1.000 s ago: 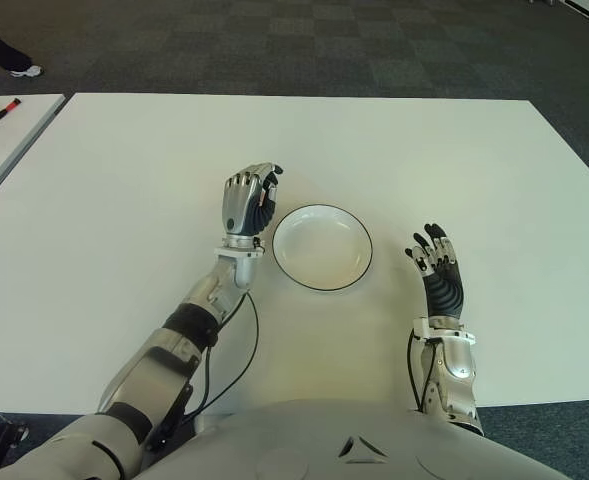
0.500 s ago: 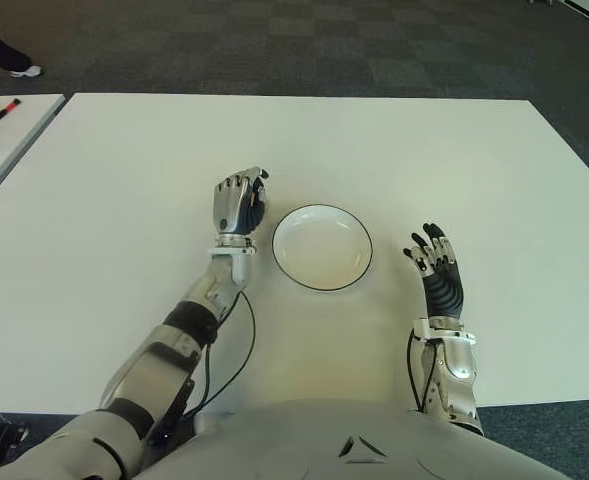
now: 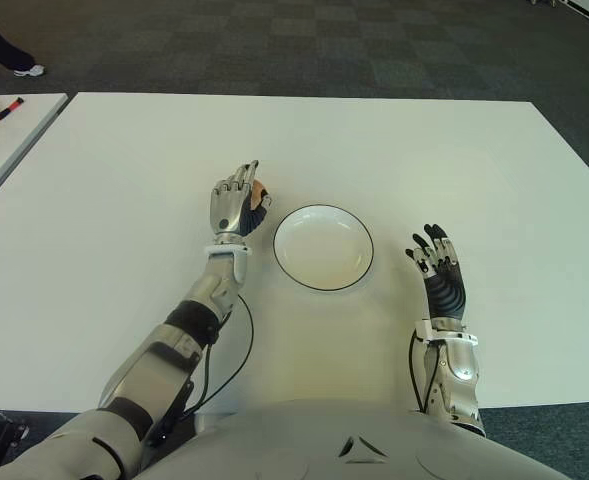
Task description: Put the apples into the plate.
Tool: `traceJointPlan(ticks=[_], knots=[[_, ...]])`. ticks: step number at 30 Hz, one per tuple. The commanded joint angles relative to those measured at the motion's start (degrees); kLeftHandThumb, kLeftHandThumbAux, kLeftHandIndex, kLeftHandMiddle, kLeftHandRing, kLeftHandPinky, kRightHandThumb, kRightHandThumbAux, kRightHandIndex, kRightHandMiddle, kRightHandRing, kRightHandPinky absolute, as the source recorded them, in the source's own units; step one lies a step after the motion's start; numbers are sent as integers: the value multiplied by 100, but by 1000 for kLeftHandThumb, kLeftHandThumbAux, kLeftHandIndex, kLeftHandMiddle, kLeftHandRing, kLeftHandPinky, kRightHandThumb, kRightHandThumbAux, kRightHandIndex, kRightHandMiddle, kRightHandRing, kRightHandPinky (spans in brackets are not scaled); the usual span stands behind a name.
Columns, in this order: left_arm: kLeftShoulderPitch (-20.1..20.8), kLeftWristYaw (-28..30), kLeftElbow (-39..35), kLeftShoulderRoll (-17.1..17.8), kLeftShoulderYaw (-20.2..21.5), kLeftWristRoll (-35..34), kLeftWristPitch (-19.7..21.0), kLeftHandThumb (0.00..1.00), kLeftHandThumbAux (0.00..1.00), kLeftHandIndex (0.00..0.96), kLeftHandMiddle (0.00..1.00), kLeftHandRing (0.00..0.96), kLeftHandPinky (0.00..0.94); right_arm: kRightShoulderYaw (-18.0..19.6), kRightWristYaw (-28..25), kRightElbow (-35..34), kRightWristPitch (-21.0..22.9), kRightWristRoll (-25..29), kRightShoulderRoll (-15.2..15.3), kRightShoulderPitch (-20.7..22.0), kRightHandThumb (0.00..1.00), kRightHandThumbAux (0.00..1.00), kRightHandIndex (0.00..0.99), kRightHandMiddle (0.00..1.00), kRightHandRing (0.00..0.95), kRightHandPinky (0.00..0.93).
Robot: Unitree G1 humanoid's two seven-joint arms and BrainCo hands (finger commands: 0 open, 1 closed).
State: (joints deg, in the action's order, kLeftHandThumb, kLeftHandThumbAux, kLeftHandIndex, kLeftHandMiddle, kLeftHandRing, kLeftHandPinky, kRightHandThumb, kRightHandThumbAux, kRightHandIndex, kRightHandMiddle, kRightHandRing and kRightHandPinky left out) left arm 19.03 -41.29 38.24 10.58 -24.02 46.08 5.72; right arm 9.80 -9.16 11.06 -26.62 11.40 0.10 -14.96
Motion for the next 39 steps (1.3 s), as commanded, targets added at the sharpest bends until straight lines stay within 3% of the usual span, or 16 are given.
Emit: traceJointPlan(ticks=[1, 39], knots=[[-79, 165, -40, 44, -63, 19, 96, 597, 316, 0, 0, 16, 186, -3, 6, 80, -42, -34, -1, -3, 372, 656, 75, 82, 111, 224], [-48, 88, 187, 91, -68, -79, -153, 591, 307, 0, 0, 50, 220, 11, -26, 174, -133, 8, -37, -14, 369, 663, 75, 87, 110, 217]])
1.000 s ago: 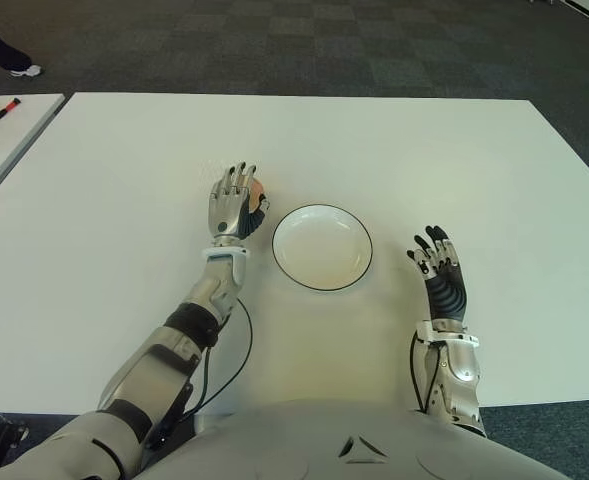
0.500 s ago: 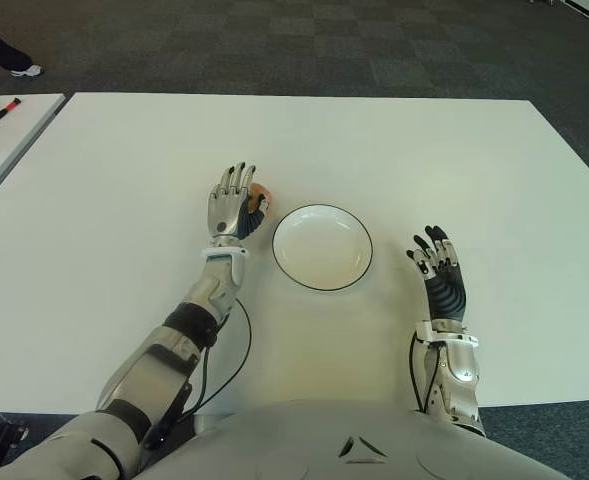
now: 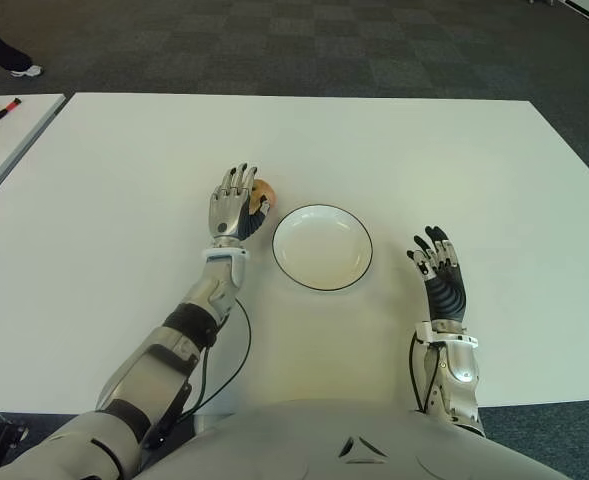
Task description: Put the apples into the plate.
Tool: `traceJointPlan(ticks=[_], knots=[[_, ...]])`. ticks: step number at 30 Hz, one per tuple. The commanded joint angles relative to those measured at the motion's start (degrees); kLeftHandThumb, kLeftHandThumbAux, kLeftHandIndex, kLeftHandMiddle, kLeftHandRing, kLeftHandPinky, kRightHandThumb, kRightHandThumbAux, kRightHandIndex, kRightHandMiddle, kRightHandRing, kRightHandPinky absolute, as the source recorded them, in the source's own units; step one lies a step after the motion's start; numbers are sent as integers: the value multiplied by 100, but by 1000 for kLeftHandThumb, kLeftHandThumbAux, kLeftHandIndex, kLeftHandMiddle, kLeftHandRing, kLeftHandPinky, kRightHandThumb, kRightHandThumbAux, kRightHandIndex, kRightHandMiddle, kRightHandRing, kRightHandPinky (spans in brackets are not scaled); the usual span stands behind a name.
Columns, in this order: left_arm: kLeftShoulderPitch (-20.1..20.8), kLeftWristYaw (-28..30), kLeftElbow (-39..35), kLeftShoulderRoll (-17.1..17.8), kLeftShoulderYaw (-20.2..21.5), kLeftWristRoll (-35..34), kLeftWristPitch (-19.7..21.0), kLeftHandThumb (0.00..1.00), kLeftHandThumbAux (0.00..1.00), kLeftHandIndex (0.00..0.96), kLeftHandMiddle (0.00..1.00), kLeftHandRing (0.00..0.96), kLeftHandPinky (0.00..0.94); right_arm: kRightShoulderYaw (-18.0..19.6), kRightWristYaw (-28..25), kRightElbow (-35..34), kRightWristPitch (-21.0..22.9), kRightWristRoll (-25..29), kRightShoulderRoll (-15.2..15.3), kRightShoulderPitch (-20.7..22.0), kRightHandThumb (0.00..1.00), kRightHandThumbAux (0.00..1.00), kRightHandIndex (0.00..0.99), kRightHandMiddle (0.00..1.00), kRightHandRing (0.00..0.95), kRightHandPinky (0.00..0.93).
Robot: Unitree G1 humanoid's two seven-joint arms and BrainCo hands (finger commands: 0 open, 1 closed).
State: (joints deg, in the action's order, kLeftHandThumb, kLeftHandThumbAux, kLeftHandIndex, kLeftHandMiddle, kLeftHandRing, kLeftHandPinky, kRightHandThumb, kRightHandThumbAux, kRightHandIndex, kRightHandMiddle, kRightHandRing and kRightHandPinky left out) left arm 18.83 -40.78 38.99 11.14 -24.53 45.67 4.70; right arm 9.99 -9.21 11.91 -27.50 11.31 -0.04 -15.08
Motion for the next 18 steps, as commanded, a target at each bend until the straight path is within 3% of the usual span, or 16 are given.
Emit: traceJointPlan(ticks=[1, 18], knots=[[-26, 36, 116, 35, -18, -41, -57, 591, 307, 0, 0, 50, 221, -7, -22, 92, -47, 17, -22, -1, 369, 663, 75, 87, 110, 217], [18, -61, 274, 4, -32, -68, -208, 597, 302, 0, 0, 56, 230, -3, -111, 87, -16, 123, -35, 8, 386, 664, 78, 93, 121, 231]])
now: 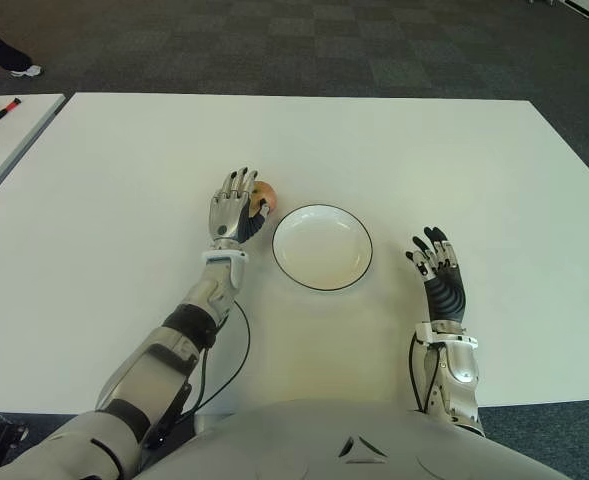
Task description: Put the apples into the plate.
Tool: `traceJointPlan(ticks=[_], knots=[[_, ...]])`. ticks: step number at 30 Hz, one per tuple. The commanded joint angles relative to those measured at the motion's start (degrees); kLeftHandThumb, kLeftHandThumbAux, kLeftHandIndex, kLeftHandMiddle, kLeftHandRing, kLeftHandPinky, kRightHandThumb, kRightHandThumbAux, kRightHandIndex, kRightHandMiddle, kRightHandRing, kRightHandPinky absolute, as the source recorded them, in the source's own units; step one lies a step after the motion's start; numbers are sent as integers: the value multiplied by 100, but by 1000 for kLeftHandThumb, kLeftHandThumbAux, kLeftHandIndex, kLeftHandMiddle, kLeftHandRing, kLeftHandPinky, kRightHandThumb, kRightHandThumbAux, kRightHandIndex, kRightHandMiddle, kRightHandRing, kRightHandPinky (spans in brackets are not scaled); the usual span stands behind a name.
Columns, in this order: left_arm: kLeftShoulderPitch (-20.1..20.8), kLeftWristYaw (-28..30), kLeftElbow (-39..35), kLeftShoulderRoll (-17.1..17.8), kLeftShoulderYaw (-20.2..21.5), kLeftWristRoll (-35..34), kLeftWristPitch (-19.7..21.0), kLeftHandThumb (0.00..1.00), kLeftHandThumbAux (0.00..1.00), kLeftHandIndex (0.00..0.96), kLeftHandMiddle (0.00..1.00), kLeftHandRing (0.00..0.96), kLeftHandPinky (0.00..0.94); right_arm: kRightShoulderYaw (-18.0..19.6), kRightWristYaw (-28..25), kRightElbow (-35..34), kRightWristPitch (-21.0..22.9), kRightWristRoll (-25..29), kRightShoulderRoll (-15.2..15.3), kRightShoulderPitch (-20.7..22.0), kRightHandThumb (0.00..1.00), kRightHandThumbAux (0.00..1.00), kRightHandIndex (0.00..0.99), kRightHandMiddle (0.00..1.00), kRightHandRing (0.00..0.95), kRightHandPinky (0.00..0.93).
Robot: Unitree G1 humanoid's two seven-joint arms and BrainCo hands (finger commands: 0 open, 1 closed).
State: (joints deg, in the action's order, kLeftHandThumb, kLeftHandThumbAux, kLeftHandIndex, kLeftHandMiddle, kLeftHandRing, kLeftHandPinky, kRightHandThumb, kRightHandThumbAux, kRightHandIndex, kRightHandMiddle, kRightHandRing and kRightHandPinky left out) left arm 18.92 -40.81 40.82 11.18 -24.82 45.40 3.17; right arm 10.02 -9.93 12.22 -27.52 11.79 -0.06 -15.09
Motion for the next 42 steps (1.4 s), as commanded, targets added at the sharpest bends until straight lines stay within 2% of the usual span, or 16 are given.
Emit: traceJointPlan(ticks=[1, 42], knots=[[10, -67, 96, 2, -5, -38, -70, 597, 302, 0, 0, 56, 232, -5, -45, 54, -12, 80, -35, 9, 386, 664, 78, 93, 121, 231], [277, -147, 636, 48, -122, -18, -419, 600, 292, 0, 0, 78, 256, -26, -56, 163, -77, 65, -72, 134, 413, 631, 77, 78, 120, 249]])
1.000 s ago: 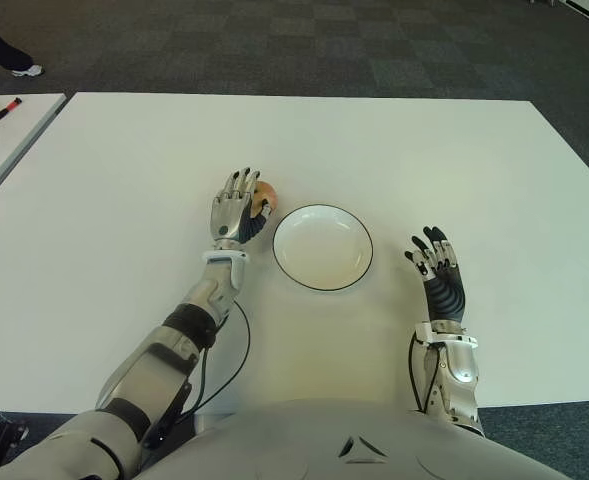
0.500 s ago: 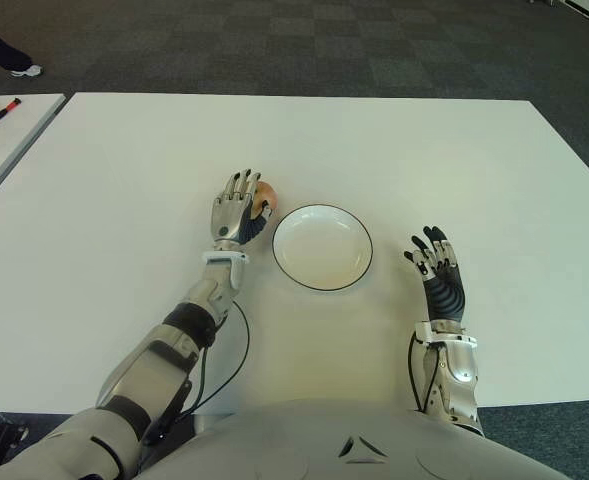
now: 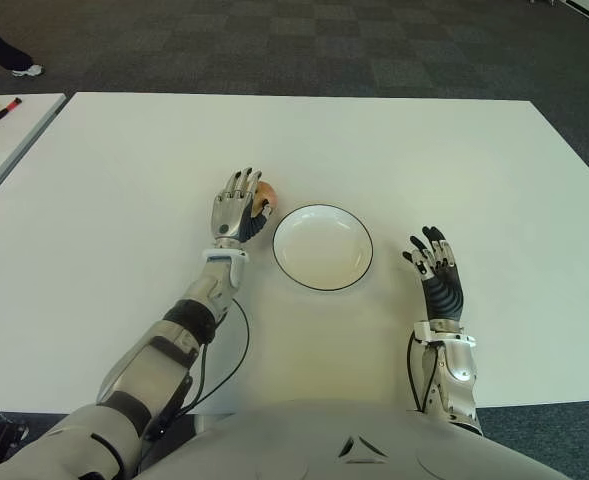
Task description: Put the apples into the plate.
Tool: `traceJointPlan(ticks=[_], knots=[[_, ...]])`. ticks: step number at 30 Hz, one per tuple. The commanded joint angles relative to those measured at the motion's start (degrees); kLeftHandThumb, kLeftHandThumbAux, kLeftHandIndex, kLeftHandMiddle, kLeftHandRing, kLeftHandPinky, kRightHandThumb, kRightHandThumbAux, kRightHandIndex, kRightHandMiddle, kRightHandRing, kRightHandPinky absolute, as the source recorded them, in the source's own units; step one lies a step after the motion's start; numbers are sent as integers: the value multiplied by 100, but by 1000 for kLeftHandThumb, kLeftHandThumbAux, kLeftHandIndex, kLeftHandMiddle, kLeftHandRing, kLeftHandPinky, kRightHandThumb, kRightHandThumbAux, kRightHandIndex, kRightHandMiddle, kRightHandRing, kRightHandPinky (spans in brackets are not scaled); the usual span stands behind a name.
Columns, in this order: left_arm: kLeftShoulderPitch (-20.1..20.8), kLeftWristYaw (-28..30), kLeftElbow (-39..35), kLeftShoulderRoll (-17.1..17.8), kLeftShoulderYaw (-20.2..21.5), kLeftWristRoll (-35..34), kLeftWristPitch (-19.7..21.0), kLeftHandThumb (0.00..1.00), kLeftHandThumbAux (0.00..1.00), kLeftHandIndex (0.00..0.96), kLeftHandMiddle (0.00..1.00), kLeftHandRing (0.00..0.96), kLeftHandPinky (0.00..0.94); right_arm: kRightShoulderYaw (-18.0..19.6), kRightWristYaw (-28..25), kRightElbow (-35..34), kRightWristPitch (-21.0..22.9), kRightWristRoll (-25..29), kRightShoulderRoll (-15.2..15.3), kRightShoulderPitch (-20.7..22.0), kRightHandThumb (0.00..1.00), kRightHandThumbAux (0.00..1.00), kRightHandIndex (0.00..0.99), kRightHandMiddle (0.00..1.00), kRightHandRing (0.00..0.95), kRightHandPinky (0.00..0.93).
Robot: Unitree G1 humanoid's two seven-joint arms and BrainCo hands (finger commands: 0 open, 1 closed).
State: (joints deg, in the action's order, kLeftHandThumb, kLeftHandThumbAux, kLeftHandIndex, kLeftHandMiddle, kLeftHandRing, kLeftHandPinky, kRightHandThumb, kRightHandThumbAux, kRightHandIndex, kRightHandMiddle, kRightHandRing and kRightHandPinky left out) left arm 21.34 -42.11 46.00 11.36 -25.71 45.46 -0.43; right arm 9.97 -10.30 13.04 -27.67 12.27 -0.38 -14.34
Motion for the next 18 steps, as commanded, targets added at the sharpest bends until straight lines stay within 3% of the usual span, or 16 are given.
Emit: traceJointPlan(ticks=[1, 18], knots=[[43, -14, 131, 30, -35, -26, -62, 599, 292, 0, 0, 78, 256, -21, -18, 88, -66, 13, -40, 66, 413, 631, 77, 77, 120, 249], [157, 42, 331, 78, -125, 27, -111, 583, 284, 0, 0, 88, 254, -37, -53, 145, -58, 45, -66, 141, 419, 630, 80, 67, 119, 260]])
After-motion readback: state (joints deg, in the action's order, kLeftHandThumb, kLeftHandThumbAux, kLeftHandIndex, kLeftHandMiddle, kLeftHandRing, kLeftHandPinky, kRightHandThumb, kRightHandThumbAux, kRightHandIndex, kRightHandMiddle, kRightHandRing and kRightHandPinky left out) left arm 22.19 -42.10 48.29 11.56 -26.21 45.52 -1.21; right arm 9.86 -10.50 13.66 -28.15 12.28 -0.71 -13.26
